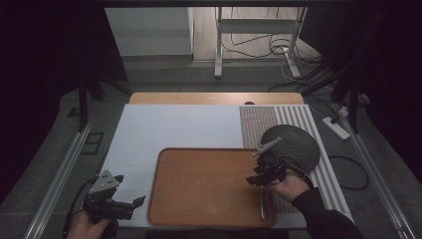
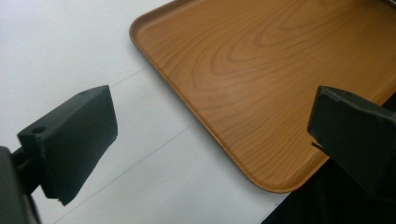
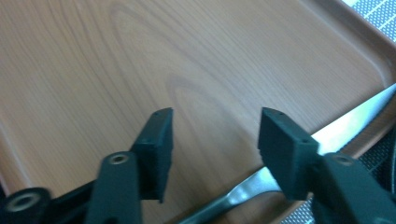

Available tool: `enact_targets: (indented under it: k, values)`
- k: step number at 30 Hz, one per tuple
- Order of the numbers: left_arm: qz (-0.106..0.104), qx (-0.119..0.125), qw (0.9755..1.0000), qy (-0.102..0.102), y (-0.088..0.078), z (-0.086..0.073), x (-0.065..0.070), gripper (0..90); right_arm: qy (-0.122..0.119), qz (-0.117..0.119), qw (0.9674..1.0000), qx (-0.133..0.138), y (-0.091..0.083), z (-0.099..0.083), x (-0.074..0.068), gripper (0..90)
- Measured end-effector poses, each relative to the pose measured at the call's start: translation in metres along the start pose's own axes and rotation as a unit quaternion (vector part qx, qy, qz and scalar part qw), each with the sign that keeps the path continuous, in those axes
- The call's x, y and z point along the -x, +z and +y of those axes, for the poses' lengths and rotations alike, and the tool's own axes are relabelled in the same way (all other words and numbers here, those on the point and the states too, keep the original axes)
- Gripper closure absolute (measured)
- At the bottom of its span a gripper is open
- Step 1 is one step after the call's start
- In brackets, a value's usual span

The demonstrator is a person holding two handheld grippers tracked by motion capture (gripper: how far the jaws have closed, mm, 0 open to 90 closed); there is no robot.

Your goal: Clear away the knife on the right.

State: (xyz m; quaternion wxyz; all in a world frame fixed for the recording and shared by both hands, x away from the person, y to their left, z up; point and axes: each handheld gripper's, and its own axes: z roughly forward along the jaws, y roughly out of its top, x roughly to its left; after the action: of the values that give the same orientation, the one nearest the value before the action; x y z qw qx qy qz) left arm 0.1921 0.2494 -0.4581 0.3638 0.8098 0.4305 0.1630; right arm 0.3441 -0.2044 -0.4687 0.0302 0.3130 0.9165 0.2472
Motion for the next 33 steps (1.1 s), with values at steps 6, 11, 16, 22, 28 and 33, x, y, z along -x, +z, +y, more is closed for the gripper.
enact_targets:
  k: [6,11,16,22,28,33]
  values:
    - [0.000,0.000,1.0000,0.000,0.000,0.000,0.000,1.6,-0.007,-0.001,0.9998,0.020,-0.006,-0.002,-0.004,24.0]
    - [-0.001,0.001,1.0000,-0.002,0.000,0.000,0.000,1.6,0.005,-0.014,0.9992,0.037,-0.009,-0.004,-0.004,9.3]
    - [-0.005,0.003,1.0000,-0.008,-0.001,0.000,-0.002,1.6,0.005,-0.013,0.9988,0.048,-0.009,-0.007,-0.004,3.4]
    - [-0.007,0.004,0.9999,-0.009,-0.001,-0.001,-0.002,1.6,0.002,-0.035,0.9973,0.064,-0.012,-0.011,-0.006,0.0]
    - [-0.008,0.006,0.9999,-0.011,-0.001,-0.001,-0.003,1.6,0.002,-0.054,0.9959,0.073,-0.016,-0.016,-0.006,0.0]
    - [-0.008,0.007,0.9999,-0.011,-0.001,-0.001,-0.003,1.6,0.010,-0.061,0.9949,0.081,-0.022,-0.023,-0.004,0.0]
